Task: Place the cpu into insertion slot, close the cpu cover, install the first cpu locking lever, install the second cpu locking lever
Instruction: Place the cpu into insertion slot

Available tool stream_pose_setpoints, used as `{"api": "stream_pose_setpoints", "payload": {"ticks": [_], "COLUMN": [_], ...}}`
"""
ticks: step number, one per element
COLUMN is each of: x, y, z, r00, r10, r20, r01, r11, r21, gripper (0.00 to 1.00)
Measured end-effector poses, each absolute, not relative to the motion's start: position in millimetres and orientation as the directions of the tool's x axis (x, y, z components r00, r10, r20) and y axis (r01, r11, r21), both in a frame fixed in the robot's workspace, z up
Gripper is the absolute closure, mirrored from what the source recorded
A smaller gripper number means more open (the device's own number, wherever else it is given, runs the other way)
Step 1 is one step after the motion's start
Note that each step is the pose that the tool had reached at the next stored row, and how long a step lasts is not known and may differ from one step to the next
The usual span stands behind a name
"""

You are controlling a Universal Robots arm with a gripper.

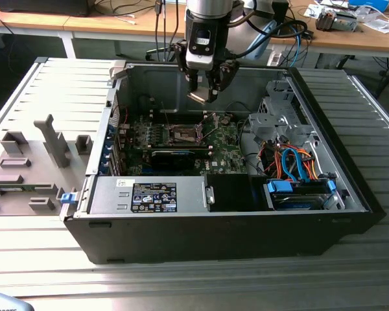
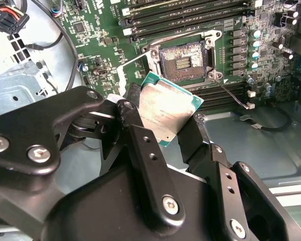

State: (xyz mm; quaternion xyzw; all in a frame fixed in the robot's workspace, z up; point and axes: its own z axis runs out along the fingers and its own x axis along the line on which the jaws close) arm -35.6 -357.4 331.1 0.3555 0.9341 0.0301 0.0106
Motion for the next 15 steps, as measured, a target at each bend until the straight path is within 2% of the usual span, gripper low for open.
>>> {"api": "stream_pose_setpoints", "payload": {"ticks": [15], "x": [-35.6], "y": [-357.4], "z": [331.2], "r00": [-0.720], "r10": [0.694], "r20": [-0.003], "r01": [0.692], "r11": [0.719], "r21": [0.059], "gripper": [0.46]}}
